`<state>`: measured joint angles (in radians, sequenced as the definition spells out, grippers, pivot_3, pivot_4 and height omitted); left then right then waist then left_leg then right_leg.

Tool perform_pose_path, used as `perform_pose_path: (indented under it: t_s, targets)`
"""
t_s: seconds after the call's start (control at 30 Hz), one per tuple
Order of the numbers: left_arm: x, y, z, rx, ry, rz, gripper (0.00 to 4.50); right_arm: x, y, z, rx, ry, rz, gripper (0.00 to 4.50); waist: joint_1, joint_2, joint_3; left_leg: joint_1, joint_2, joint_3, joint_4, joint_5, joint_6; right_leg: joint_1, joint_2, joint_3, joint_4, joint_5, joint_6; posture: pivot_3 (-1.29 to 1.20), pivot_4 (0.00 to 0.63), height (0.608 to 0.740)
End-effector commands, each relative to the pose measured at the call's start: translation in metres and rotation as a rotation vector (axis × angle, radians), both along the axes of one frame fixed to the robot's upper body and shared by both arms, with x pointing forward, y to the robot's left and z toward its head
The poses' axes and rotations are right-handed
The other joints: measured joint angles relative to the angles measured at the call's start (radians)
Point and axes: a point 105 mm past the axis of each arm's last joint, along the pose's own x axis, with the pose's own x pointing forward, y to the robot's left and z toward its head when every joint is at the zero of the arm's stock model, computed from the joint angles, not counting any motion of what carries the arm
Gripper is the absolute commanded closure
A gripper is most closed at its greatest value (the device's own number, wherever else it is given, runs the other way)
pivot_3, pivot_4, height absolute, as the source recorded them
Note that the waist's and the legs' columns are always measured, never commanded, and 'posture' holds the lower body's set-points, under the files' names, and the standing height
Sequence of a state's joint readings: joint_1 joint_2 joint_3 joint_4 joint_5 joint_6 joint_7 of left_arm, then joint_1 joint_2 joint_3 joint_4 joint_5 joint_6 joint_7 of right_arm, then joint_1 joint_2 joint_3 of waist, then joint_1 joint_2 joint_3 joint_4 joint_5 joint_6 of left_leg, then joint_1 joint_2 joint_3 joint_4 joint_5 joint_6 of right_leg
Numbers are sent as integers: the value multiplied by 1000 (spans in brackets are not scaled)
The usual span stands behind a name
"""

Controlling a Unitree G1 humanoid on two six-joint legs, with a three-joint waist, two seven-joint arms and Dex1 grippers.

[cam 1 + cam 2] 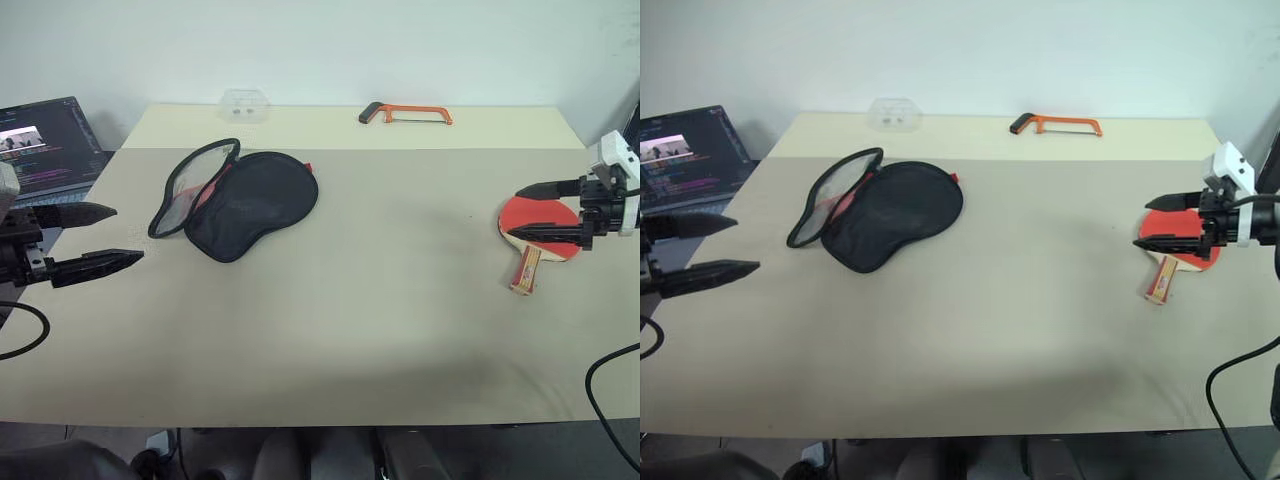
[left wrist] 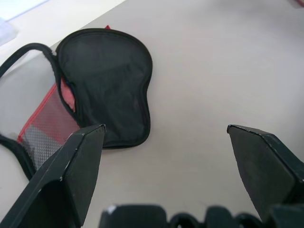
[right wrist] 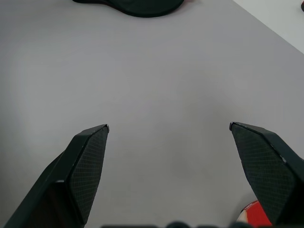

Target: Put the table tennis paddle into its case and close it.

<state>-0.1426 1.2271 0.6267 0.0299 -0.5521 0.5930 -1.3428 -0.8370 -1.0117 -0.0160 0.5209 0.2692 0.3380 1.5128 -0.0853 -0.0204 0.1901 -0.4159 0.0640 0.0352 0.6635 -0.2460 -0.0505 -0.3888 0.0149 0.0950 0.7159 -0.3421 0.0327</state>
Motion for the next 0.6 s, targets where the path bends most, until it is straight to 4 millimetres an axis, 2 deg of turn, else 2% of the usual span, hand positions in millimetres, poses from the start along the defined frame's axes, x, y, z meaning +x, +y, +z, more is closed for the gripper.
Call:
perform_pose_path:
  t_s: [0.03, 0.17, 0.23, 0.33, 0.43, 0.6]
  targets:
    - [-5, -3, 11, 4, -54, -3, 0, -3, 2, 18, 13, -56, 25, 18, 0, 0, 0, 0, 0, 0, 0, 0, 0, 0, 0, 0, 0, 0, 0, 0, 150, 740]
    - [0, -4, 7, 4, -65, 22, 0, -2, 5, 22, 21, -63, 37, 18, 1, 0, 0, 0, 0, 0, 0, 0, 0, 0, 0, 0, 0, 0, 0, 0, 150, 740]
    - [13, -8, -2, -1, -83, 52, 0, 1, 5, 21, 14, -74, 29, 18, 2, 0, 0, 0, 0, 0, 0, 0, 0, 0, 0, 0, 0, 0, 0, 0, 150, 740]
    - [43, -12, -29, 40, -97, 145, 0, 1, 7, 19, 16, -80, 29, 18, 3, 1, -1, 1, -1, 0, 1, 0, 0, 1, 0, 0, 1, 0, 0, 0, 150, 740]
    - [76, -35, -63, 111, -85, 159, 0, -1, 13, 17, 32, -87, 39, 18, 14, 0, -1, 0, -1, -1, 1, 0, 0, 1, 0, -1, 0, 0, 0, 0, 150, 740]
    - [116, -72, -87, 150, -99, 119, 0, 3, 26, 13, 59, -88, 57, 18, 28, 0, -1, -1, -1, -1, 2, 0, 0, 1, 0, 0, 1, 0, 0, 0, 150, 740]
